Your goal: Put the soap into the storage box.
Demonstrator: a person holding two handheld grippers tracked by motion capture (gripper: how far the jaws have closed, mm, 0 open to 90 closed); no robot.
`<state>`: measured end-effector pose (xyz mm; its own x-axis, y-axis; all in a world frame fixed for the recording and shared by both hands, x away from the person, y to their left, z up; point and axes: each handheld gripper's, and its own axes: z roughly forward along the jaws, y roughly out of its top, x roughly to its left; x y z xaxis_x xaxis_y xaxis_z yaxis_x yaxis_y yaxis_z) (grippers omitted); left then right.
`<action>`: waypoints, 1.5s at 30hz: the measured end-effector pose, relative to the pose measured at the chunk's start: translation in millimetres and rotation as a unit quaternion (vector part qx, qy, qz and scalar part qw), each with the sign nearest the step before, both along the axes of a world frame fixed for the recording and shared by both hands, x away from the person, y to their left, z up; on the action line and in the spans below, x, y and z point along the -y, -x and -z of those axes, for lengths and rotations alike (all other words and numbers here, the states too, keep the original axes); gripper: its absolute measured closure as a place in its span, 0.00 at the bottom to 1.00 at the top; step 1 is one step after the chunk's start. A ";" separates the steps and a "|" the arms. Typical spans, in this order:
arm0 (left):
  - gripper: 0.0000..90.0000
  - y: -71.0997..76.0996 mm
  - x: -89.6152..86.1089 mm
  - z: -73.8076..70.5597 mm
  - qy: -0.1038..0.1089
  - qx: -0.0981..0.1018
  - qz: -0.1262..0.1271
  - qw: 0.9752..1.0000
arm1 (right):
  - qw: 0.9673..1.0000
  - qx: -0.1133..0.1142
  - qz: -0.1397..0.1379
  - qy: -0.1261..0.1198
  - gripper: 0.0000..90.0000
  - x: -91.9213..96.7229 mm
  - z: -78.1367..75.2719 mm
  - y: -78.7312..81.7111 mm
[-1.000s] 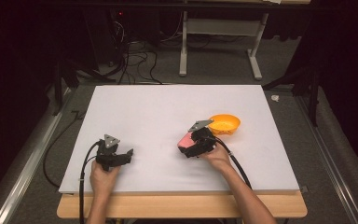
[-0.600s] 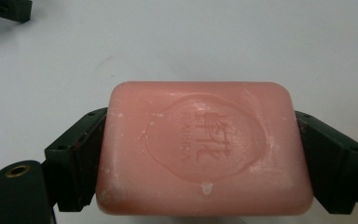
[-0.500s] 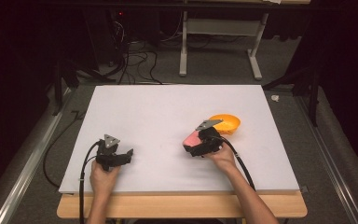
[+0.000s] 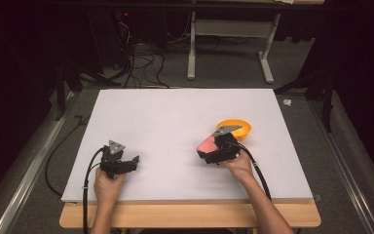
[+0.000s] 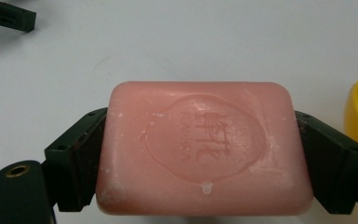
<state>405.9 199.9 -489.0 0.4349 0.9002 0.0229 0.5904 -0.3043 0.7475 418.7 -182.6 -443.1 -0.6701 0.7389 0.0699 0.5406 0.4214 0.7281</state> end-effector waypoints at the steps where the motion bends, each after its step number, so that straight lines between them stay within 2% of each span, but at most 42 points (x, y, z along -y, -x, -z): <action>1: 0.24 0.0 0.0 -0.1 -0.001 0.000 0.001 1.000 | 1.000 -0.001 0.001 0.002 0.15 1.4 -1.4 1.2; 6: 0.24 0.0 -0.1 -0.1 -0.001 0.000 0.001 1.000 | 1.000 0.006 0.006 -0.008 0.15 9.3 -5.2 5.6; 19: 0.24 0.1 0.1 0.0 -0.001 0.001 0.000 1.000 | 1.000 0.010 0.019 -0.012 0.15 23.4 -9.3 15.0; 23: 0.24 0.1 0.0 0.0 -0.001 0.001 0.000 1.000 | 0.999 0.008 0.031 -0.012 0.15 30.4 -10.6 20.0; 27: 0.24 0.1 0.0 0.0 -0.001 0.001 0.001 1.000 | 0.999 0.006 0.040 -0.024 0.15 39.1 -10.9 24.8; 33: 0.24 0.1 0.1 0.0 -0.001 0.001 0.000 1.000 | 0.998 0.002 0.058 -0.030 0.15 52.1 -9.7 32.2; 45: 0.24 0.1 0.2 0.0 -0.002 0.001 0.000 1.000 | 0.995 0.009 0.088 -0.044 0.15 75.9 -7.6 42.5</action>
<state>405.8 199.8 -489.0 0.4357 0.8997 0.0265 0.5888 -0.3071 0.7477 376.2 -258.6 -435.5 -0.5328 0.8364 0.1288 0.5862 0.2551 0.7689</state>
